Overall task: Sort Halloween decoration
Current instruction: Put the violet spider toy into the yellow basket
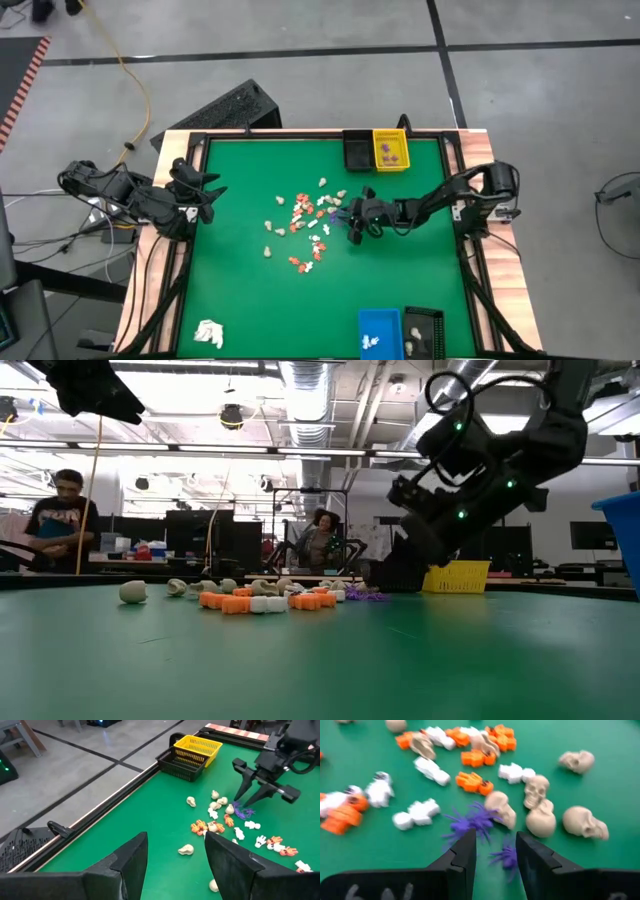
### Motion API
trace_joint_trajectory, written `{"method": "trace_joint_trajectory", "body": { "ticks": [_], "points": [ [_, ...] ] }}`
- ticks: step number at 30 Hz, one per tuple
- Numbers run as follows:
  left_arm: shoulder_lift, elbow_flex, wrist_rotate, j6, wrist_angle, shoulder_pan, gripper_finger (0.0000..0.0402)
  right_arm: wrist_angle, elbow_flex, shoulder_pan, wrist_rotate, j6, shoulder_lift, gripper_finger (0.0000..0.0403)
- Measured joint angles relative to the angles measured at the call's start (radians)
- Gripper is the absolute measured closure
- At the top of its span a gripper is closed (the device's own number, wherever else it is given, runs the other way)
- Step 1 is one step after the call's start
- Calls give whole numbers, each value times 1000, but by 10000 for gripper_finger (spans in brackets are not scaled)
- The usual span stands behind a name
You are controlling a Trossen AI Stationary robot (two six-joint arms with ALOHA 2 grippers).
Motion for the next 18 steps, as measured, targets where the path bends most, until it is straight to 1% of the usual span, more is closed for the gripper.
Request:
{"method": "trace_joint_trajectory", "body": {
  "ticks": [9,12,15,18],
  "points": [
    [0,0,0,-1,0,0,213,-11,2,-23,23,25,43,271],
    [0,0,0,-3,0,0,213,-20,2,-19,61,33,43,274],
    [0,0,0,-3,0,0,213,-28,2,-20,95,56,42,289],
    [0,0,0,-3,0,0,213,-45,2,-20,127,90,42,317]
  ]
}}
